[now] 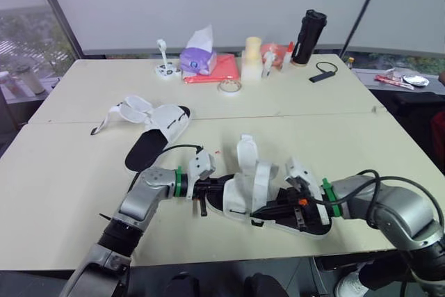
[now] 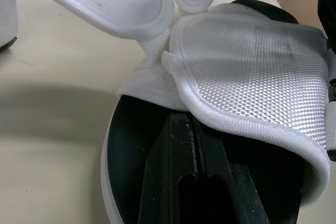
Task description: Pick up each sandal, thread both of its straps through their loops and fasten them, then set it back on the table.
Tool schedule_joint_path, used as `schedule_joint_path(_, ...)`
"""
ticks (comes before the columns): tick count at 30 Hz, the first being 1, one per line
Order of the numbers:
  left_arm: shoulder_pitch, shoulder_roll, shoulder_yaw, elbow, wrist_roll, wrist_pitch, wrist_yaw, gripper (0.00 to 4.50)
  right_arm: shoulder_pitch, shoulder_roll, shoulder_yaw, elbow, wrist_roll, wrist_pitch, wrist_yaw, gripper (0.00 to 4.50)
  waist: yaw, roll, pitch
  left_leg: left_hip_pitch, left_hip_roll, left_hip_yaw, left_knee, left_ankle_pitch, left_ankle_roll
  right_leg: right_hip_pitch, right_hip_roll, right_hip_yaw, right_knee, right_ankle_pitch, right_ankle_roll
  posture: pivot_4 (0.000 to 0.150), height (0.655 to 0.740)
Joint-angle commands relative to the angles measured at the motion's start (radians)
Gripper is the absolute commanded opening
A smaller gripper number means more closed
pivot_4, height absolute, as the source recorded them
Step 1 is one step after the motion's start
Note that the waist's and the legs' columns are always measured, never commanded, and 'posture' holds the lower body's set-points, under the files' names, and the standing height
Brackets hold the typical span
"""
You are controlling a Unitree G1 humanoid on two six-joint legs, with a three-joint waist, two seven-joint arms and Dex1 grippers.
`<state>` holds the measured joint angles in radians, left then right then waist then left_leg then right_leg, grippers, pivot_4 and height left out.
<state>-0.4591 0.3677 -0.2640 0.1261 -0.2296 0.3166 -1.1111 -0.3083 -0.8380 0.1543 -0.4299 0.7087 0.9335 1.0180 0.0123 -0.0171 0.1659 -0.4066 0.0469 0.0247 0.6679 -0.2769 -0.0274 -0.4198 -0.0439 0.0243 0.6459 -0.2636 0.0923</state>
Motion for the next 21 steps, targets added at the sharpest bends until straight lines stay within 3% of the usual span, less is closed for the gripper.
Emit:
schedule_joint_path(1,0.002,0.0,-0.015,0.009,0.004,0.001,-0.004,0.0,0.019,0.004,0.031,-0.008,-0.022,0.004,-0.01,0.05,0.0,0.0,0.0,0.0,0.0,0.0,0.0,0.0,0.0,0.0,0.0,0.0,0.0,0.0,0.0,0.15,0.7394)
schedule_joint_path(3,0.003,0.002,-0.015,0.008,0.004,0.003,-0.005,0.0,0.023,0.017,0.013,-0.006,-0.007,0.01,-0.025,0.05,0.0,0.0,0.0,0.0,0.0,0.0,0.0,0.0,0.0,0.0,0.0,0.0,0.0,0.0,0.0,0.15,0.7394)
schedule_joint_path(6,0.004,0.004,-0.015,0.006,0.004,0.004,-0.006,0.0,0.026,0.034,-0.023,0.002,0.012,0.011,-0.04,0.89,0.0,0.0,0.0,0.0,0.0,0.0,0.0,0.0,0.0,0.0,0.0,0.0,0.0,0.0,0.0,0.15,0.7394)
schedule_joint_path(13,0.02,0.011,-0.012,-0.016,-0.001,0.013,-0.004,0.0,0.064,0.011,-0.247,-0.067,0.101,0.057,-0.141,4.27,0.001,0.0,0.0,0.0,0.0,0.0,0.0,0.0,0.0,0.0,0.0,0.0,0.0,0.0,0.0,0.15,0.7394)
schedule_joint_path(19,0.046,0.017,-0.014,-0.079,-0.027,0.057,-0.01,0.0,0.223,0.008,-0.447,-0.222,0.249,0.156,-0.252,4.27,0.0,0.0,0.0,0.0,0.0,0.0,-0.001,0.0,0.0,0.0,0.0,0.0,0.0,0.0,0.0,0.15,0.7394)
schedule_joint_path(21,0.06,0.029,-0.021,-0.096,-0.035,0.074,-0.022,0.0,0.321,0.004,-0.513,-0.304,0.376,0.201,-0.282,4.27,0.003,0.0,0.0,0.0,0.0,0.0,-0.001,0.0,0.0,0.0,0.0,0.0,0.0,0.0,0.0,0.15,0.7394)
